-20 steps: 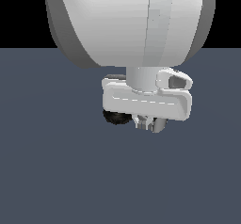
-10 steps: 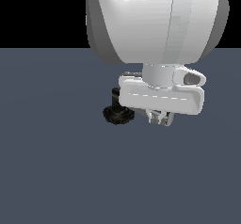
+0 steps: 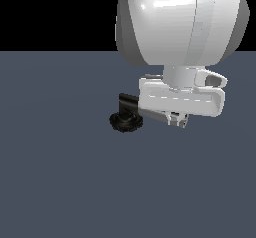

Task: Turn on the faucet by rotating a designated handle.

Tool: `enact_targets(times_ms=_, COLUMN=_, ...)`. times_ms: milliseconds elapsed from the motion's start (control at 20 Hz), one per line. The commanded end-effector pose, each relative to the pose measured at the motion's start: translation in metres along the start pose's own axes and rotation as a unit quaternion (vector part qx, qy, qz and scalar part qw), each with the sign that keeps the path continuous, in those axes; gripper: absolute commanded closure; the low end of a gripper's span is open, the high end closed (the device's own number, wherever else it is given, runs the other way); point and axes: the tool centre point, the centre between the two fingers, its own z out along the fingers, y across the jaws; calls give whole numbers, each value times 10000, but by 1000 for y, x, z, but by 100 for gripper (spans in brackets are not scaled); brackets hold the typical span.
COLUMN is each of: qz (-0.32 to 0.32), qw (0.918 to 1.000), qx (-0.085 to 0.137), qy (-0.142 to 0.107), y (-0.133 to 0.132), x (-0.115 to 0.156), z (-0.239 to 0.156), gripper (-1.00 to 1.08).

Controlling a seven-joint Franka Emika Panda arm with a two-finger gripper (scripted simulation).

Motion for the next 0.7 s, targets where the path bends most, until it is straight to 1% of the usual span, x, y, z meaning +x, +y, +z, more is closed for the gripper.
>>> enact_targets(times_ms=0, qz=40, qw=10000, qx=-7, qy=57, y=12, x=13, z=-2, gripper=108)
enact_targets(times_ms=450, qz=65, qw=10000, qx=-7, qy=58, y=38, x=40, z=-3, gripper=108)
enact_targets(times_ms=500, qz=65, qw=10000, qx=-7, qy=58, y=38, x=40, z=-3, gripper=108)
enact_targets(times_ms=550, qz=-26, qw=10000, qx=13, qy=7, y=25, x=33, z=0, gripper=108)
enact_targets(times_ms=650, qz=-23, qw=10000, qx=12, qy=9, y=24, x=40, z=-1, gripper=108)
